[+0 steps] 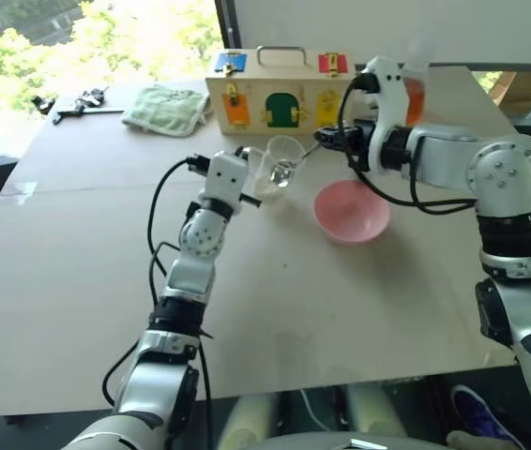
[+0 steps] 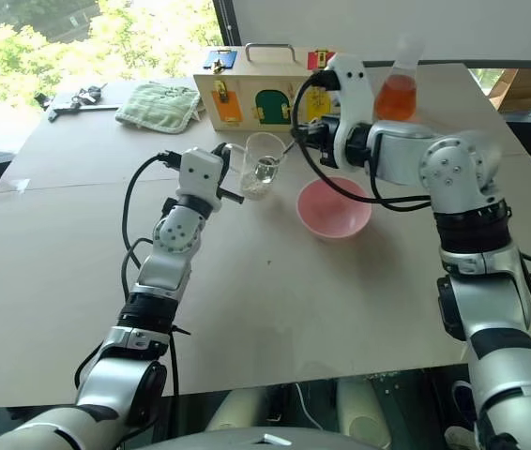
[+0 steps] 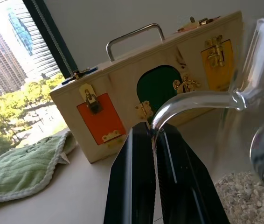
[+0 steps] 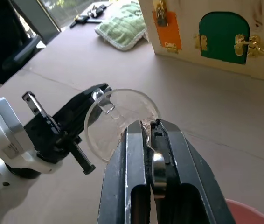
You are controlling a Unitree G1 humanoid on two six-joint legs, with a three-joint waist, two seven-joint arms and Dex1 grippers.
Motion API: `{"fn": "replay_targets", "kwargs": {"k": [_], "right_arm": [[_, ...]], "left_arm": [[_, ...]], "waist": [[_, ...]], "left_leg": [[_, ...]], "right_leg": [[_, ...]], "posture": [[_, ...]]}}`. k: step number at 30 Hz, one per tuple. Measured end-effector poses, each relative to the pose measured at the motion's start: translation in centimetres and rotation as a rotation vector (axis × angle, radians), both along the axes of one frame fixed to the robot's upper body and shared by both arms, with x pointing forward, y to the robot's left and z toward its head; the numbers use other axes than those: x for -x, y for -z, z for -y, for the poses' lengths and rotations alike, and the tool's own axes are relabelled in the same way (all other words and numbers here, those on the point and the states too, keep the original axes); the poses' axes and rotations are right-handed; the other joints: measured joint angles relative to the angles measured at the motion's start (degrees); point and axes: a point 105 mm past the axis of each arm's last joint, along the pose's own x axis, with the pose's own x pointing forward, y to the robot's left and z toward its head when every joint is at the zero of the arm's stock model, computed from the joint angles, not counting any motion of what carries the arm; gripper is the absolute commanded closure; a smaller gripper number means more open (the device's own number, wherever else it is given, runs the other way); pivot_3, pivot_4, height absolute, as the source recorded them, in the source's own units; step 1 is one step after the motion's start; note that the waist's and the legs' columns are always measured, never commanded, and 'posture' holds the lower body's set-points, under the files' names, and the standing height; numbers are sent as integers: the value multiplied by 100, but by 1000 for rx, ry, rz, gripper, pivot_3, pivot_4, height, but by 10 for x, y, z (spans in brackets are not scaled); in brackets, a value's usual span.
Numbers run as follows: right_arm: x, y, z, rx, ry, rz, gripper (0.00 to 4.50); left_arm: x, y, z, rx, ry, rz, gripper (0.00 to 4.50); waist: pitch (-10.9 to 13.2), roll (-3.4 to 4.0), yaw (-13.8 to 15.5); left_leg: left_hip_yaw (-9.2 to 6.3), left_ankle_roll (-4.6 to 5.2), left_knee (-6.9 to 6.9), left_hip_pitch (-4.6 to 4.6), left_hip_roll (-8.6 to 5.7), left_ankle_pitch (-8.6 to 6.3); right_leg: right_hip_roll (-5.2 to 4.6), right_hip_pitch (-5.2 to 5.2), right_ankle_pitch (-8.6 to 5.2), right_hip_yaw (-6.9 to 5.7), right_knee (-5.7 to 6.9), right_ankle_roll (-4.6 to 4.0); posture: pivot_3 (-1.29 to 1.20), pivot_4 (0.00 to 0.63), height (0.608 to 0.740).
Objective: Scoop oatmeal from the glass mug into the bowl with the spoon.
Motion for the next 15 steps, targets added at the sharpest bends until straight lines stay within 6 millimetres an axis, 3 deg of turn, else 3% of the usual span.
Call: {"fn": "replay_targets", "kwargs": {"k": [6,15], "right_arm": [[-9,11,-7,120,-65,48,4500],[-12,11,-19,143,-95,87,4500]], "left_arm": [[-6,10,4,22,86,-59,4482],[-10,5,2,3,100,-39,4482]], "waist": [[0,-1,-7],[0,-1,-13]], "left_leg": [[0,0,0,-2,-2,0],[2,-1,0,-3,-2,1]], "right_leg": [[-3,-5,0,-4,0,0],[-5,-13,0,-7,4,0]], "posture": [[0,150,740],[0,150,740]]}}
